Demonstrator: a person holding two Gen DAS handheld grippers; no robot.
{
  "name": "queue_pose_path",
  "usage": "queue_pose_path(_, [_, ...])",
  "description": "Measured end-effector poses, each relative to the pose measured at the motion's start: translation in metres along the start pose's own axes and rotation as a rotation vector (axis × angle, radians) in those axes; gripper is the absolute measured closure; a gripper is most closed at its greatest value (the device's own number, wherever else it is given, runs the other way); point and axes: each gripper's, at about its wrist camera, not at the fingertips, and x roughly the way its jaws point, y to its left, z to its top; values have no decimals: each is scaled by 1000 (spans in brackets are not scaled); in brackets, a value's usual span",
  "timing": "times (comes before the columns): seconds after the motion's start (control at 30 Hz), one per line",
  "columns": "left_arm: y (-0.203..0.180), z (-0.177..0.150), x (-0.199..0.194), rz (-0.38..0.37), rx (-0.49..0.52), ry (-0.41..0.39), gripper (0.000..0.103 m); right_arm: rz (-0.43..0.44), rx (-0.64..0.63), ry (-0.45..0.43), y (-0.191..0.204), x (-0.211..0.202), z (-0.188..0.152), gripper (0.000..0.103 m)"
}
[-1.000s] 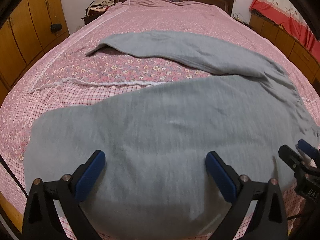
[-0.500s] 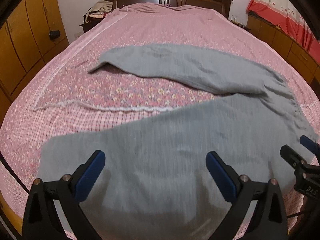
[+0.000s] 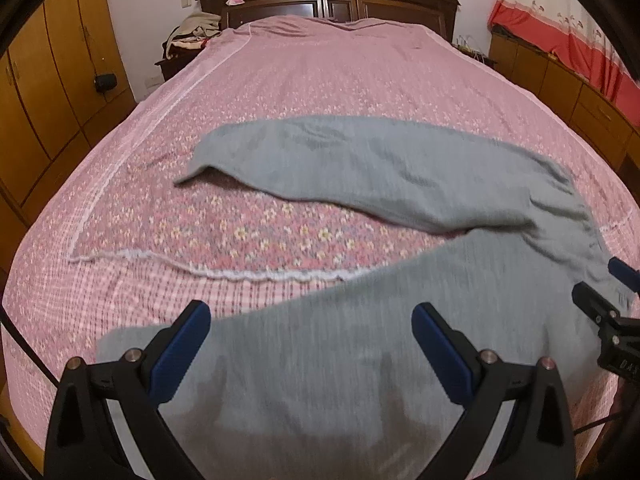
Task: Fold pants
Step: 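Move both open grippers down to the ribbed cuff of one pant leg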
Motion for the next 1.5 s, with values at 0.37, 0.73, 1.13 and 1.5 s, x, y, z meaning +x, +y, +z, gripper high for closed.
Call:
queue_pose_path(0.37, [4, 47, 7, 34, 50, -28, 1, -62, -51, -24, -18, 10, 28, 0])
queue_pose_path(0.73, [-8, 80, 34, -24, 128, 16, 1, -61, -26, -4, -44, 33, 57, 0])
queue_pose_path(1.13, [-9, 125, 84, -26, 140, 51, 1, -84, -9, 24, -72, 67, 86, 0])
queue_pose_path(1.5, [21, 172, 150, -5, 116, 124, 1, -69, -4, 97, -104, 106, 110, 0])
